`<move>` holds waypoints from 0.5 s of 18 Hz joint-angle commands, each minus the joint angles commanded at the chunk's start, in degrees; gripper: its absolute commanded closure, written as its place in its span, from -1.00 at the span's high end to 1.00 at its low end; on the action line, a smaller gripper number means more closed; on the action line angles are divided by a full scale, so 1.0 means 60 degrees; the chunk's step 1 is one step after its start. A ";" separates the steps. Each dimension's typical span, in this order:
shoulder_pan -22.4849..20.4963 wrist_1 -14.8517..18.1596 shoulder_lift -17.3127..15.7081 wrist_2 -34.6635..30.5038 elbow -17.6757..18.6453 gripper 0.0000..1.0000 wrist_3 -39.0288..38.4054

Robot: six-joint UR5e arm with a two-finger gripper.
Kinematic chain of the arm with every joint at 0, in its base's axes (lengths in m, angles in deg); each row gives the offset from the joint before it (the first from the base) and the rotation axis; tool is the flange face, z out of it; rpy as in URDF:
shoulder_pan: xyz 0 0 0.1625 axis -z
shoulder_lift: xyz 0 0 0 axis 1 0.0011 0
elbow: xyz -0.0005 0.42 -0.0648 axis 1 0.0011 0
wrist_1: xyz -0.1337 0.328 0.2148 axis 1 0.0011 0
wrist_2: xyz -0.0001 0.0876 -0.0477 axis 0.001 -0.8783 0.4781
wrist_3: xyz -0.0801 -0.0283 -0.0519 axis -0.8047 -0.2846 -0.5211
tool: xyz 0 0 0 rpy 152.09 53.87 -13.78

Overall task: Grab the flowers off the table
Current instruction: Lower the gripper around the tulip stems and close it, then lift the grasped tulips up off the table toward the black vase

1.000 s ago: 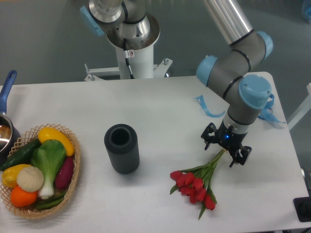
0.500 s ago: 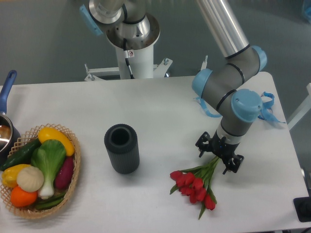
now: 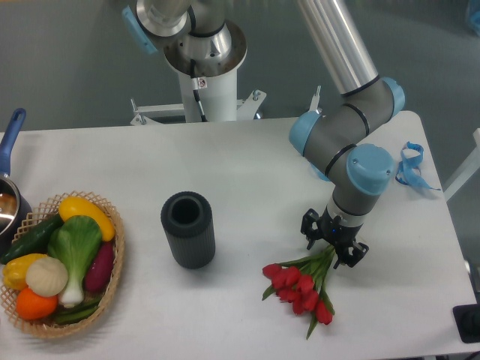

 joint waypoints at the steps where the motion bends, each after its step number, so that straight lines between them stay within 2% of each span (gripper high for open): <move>1: 0.0000 -0.0015 0.0000 0.0015 -0.0029 -0.28 -0.0088; 6: 0.0000 -0.0132 0.0000 0.0044 -0.0117 -0.69 -0.0513; 9: -0.0015 -0.0146 -0.0058 0.0059 -0.0132 -0.73 -0.0528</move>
